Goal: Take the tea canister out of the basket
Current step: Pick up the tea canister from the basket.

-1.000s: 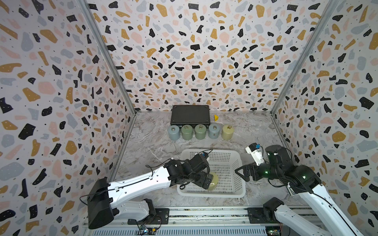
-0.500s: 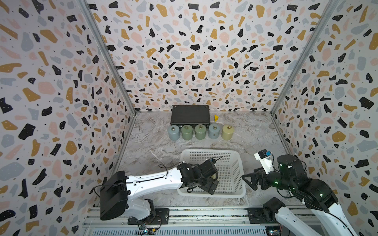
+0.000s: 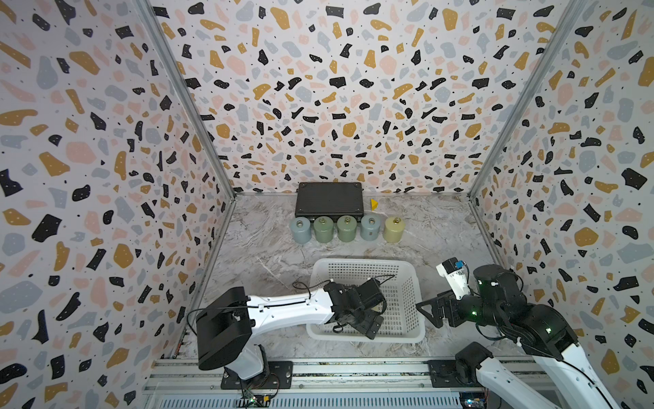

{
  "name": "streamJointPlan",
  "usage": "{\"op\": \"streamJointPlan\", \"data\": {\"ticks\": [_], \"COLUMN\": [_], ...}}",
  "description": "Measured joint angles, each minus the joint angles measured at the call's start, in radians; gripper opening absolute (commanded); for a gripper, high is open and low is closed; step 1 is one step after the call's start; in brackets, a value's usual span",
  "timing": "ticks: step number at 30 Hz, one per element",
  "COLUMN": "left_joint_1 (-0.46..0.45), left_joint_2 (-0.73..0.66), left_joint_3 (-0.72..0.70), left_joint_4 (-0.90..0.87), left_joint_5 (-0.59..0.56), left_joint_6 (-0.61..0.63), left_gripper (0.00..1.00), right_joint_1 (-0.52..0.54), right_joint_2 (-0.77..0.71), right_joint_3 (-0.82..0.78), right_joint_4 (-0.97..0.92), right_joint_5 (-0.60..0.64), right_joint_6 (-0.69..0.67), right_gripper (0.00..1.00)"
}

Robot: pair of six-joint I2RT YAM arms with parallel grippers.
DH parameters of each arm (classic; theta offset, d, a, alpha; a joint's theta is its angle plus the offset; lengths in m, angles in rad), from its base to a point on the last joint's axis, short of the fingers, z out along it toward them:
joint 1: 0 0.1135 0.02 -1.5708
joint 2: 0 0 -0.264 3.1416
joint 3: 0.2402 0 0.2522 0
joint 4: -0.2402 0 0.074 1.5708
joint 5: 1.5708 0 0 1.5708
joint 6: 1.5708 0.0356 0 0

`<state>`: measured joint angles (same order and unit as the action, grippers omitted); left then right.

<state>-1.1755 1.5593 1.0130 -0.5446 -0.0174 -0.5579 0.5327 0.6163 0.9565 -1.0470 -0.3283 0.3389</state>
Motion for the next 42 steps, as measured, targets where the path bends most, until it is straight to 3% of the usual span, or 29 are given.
{"op": "streamJointPlan", "data": {"ticks": [11,20,33,42], "left_joint_1": [0.001,0.000,0.005,0.114], "left_joint_2": [0.063,0.085,0.068,-0.051], "left_joint_3": [0.031,0.033,0.077,0.166], "left_joint_4": [0.018,0.018,-0.090,-0.195], "left_joint_5": [-0.033,-0.050,-0.071,-0.066], "left_joint_6": [0.023,0.027,0.029,0.049], "left_gripper": [0.98,0.83,0.81,0.80], "right_joint_1": [0.002,0.002,0.002,0.006], "right_joint_2": [0.007,0.022,0.062,0.134], "right_joint_3": [0.000,0.000,-0.027,-0.028], "right_joint_4": [0.000,0.000,0.049,0.137], "right_joint_5": [-0.001,0.000,-0.005,-0.005], "right_joint_6": [0.000,0.000,0.005,0.012], "right_gripper": [0.99,0.99,0.99,0.99]}}
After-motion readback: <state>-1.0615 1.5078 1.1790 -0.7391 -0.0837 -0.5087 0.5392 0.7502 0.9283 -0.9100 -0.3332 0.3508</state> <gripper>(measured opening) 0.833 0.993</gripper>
